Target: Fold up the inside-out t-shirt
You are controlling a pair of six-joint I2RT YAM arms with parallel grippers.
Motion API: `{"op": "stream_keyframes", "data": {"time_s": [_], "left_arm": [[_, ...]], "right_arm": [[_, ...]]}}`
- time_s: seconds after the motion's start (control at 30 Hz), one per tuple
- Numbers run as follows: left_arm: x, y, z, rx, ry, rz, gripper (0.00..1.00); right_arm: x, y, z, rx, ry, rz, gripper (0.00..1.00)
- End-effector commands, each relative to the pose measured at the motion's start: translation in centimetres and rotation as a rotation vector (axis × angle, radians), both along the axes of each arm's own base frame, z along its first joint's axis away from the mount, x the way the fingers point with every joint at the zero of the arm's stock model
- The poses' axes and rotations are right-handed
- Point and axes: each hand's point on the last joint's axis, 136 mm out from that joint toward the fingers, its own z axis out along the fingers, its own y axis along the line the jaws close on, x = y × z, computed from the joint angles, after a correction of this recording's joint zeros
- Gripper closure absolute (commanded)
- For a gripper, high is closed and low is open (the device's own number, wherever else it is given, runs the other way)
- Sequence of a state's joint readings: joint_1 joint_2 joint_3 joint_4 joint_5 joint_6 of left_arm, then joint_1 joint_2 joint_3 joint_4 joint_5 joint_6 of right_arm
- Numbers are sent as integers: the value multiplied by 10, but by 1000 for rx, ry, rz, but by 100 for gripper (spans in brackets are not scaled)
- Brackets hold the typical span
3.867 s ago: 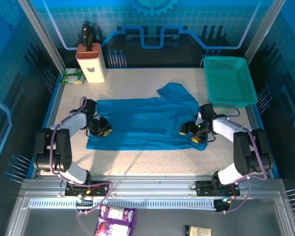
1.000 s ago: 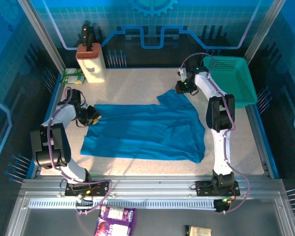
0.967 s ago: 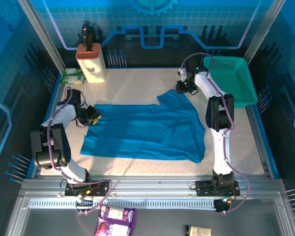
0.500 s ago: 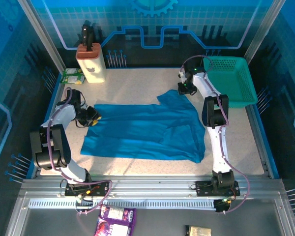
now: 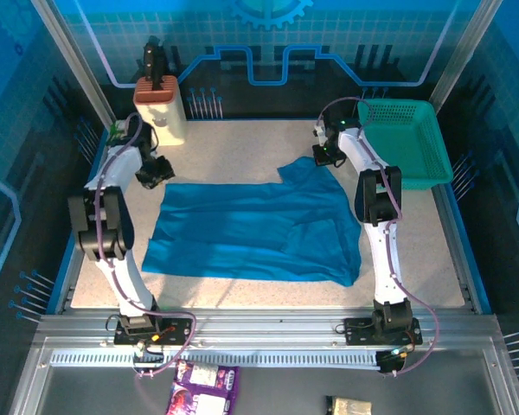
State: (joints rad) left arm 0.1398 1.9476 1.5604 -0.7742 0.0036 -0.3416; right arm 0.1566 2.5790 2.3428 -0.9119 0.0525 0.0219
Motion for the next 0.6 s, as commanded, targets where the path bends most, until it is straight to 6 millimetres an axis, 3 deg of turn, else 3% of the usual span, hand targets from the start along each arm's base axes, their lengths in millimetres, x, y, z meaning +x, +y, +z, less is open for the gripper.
{"op": "stream_keyframes", "data": {"time_s": [0.0, 0.1, 0.23, 0.57], "left_arm": [[-11, 16, -22, 137, 159, -61, 69], [-1, 23, -33, 159, 183, -66, 73], [16, 8, -46, 57, 166, -121, 72], [27, 17, -65, 87, 215, -123, 73]], "right_arm": [[-7, 3, 3, 1, 17, 5, 96], [-7, 4, 6, 4, 16, 5, 96], [-9, 4, 7, 6, 18, 4, 96], [-16, 7, 5, 6, 36, 21, 96]]}}
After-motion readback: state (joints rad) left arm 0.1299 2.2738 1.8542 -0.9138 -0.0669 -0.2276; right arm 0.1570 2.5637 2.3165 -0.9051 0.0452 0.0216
